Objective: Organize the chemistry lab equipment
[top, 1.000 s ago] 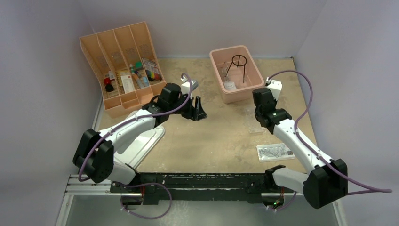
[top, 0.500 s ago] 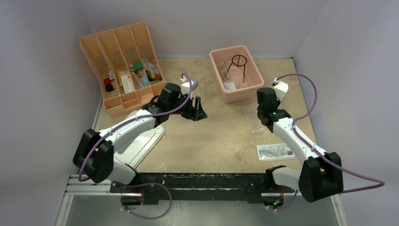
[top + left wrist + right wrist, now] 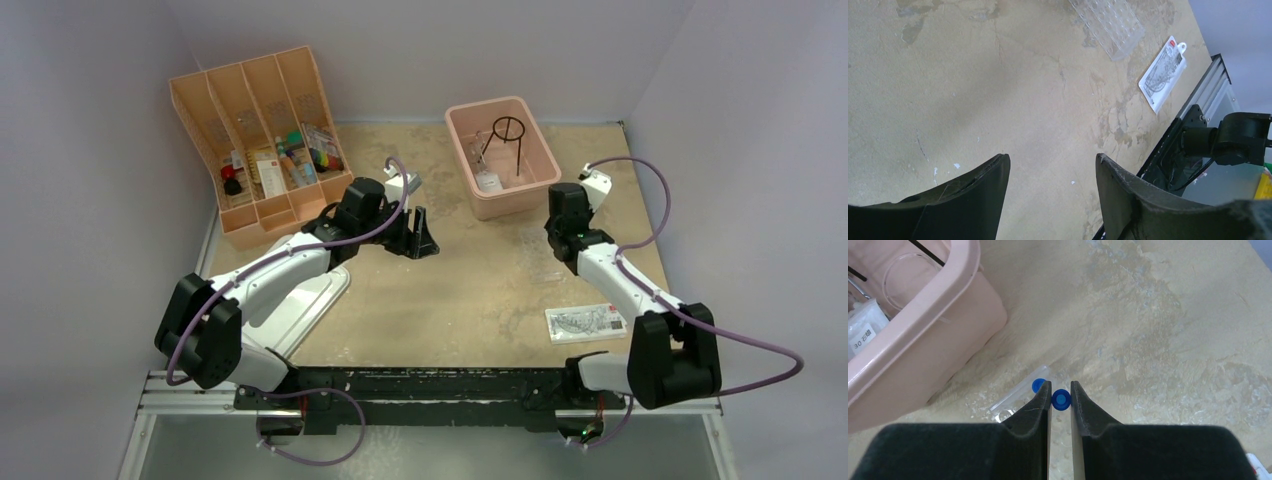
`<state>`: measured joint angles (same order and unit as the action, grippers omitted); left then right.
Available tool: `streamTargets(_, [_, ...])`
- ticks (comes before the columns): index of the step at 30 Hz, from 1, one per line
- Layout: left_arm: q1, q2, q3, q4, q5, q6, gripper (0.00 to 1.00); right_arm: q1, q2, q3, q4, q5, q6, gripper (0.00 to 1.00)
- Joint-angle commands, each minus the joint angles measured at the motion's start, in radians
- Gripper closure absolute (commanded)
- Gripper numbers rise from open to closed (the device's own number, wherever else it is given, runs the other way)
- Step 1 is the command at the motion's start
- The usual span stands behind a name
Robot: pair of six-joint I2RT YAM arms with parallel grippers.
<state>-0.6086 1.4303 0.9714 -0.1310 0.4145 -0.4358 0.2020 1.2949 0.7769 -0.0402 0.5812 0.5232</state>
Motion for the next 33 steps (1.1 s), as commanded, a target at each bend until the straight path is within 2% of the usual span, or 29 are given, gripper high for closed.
streamTargets(1, [0.004, -0.008, 0.02, 0.018, 0.009, -0.009, 0.37, -0.01, 0.011, -0.005, 0.083, -0.027, 0.003, 0.85])
streamTargets(14, [0.004, -0.005, 0.026, 0.017, 0.0, -0.007, 0.37, -0.012, 0.037, 0.0, 0.07, -0.028, -0.005, 0.84])
streamTargets(28, [0.003, -0.001, 0.015, 0.019, 0.004, -0.002, 0.37, -0.012, 0.044, 0.046, -0.048, -0.008, 0.0, 0.84])
streamTargets(33, [0.004, 0.002, 0.011, 0.022, 0.006, -0.002, 0.37, -0.011, 0.061, 0.044, -0.028, -0.031, -0.012, 0.83])
